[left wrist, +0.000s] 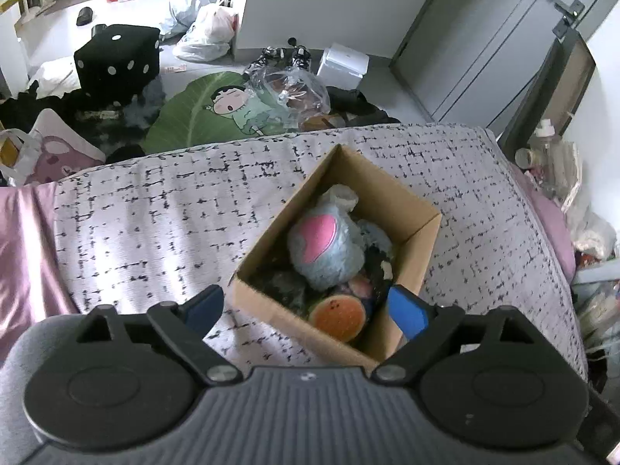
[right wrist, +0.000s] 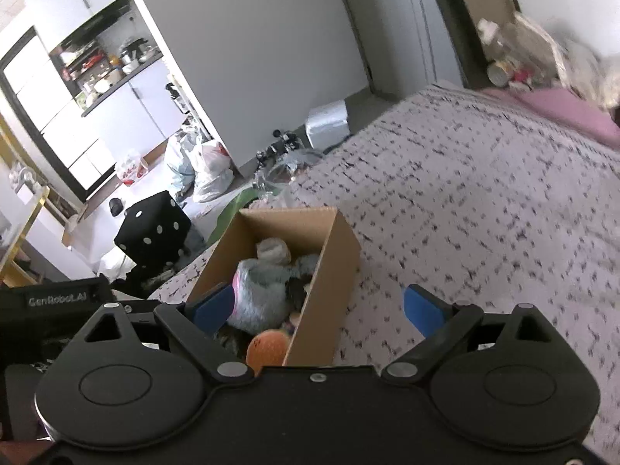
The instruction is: Organize soft objects
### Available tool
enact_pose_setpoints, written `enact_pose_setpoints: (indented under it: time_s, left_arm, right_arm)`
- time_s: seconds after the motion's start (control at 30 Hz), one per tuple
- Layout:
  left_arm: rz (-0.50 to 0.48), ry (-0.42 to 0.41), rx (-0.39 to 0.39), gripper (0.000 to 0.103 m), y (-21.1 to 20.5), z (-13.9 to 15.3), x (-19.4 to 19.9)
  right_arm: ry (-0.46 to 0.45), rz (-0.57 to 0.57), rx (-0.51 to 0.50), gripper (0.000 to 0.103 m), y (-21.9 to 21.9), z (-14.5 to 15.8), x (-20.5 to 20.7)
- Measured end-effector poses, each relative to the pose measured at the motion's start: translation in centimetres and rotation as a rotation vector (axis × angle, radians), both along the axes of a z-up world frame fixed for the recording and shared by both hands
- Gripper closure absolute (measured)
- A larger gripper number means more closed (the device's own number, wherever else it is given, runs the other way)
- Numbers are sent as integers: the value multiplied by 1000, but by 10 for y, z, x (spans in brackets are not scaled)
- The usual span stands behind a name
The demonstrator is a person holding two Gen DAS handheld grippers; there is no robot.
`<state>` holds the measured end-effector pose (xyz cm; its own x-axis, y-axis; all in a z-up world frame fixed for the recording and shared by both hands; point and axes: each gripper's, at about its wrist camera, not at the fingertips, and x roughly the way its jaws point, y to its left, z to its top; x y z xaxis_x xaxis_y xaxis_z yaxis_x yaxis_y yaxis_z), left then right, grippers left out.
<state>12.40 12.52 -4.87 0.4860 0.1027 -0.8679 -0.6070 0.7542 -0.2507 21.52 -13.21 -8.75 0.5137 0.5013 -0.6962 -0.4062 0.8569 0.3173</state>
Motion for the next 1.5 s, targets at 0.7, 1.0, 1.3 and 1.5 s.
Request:
enact_pose_setpoints:
  time_s: [0.7,1.0,1.3,1.5]
  left_arm:
    - [-144,-120,60,5,-28,65,-65]
    - [-290,-162,87,0,-47,79,-101]
    - [-351,-195,149,0,-60,92,-135]
    - [-414,-220,240,0,-73,101,-156]
  right_arm:
    - [-92,-112,-10,0,-44,56,-80]
    - [-167,-122,-79,0,-50,74,-127]
    - [-169,-109,-103,0,-59,86,-162]
    - [-201,-115,-121,0,-64,98,-183]
